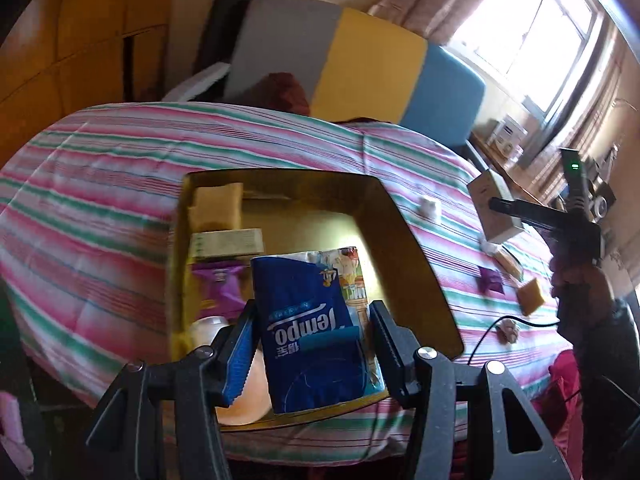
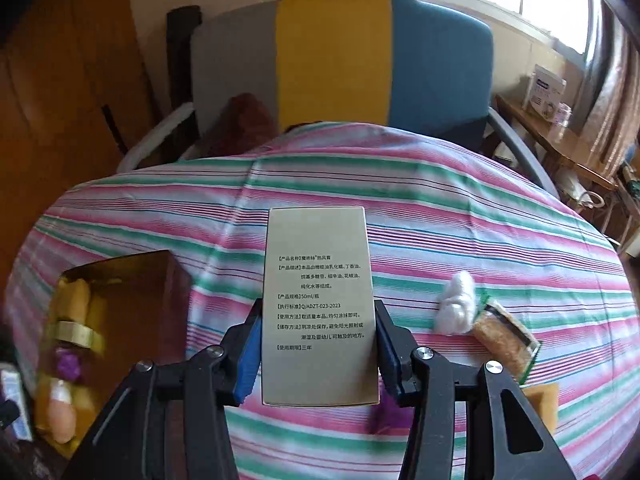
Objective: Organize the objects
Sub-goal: 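Lower the white box into the tray with the right gripper while the left carries the Tempo pack, then lower the Tempo pack into the tray and open the left gripper while the right withdraws, then move the left gripper to the white plastic-wrapped ball and grasp it, then grasp the yellow sponge with the right gripper while the left lifts the plastic ball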
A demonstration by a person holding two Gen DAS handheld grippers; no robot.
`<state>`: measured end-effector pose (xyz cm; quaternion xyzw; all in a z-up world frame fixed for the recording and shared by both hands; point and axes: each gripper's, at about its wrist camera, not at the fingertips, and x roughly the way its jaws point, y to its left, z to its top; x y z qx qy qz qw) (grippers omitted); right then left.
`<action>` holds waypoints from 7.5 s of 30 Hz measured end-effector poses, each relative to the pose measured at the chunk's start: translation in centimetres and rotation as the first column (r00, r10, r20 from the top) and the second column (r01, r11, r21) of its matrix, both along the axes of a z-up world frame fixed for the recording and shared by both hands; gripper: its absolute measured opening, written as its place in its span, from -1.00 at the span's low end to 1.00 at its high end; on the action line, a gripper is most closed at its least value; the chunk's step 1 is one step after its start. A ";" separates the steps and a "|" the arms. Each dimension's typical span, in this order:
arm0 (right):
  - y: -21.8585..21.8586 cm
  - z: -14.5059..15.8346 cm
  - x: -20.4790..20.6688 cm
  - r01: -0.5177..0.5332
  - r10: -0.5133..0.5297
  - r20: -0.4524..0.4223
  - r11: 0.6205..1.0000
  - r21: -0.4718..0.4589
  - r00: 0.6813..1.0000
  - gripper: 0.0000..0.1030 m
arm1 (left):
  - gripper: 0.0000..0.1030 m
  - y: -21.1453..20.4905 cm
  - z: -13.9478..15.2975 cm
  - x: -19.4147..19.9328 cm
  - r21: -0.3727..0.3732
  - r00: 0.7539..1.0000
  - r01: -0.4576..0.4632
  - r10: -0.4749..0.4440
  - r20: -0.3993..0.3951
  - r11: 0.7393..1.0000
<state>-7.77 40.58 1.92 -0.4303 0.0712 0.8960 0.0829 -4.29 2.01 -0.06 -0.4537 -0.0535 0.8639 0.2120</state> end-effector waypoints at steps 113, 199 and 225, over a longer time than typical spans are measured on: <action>11.4 -6.4 12.8 0.353 -0.371 -0.051 0.913 -0.205 0.927 0.72 | 0.07 6.3 -9.6 -6.9 -0.241 0.987 -0.015 0.053 0.150 0.970; 16.7 -7.7 16.1 0.446 -0.551 -0.026 0.701 -0.557 0.834 0.86 | -0.29 35.6 -9.3 -17.0 -0.165 0.929 0.331 -0.290 0.230 0.929; 21.2 -7.7 21.0 0.662 -0.780 0.013 0.523 -0.536 0.626 0.86 | -0.31 22.5 1.2 1.4 0.014 0.868 0.496 -0.497 0.018 0.868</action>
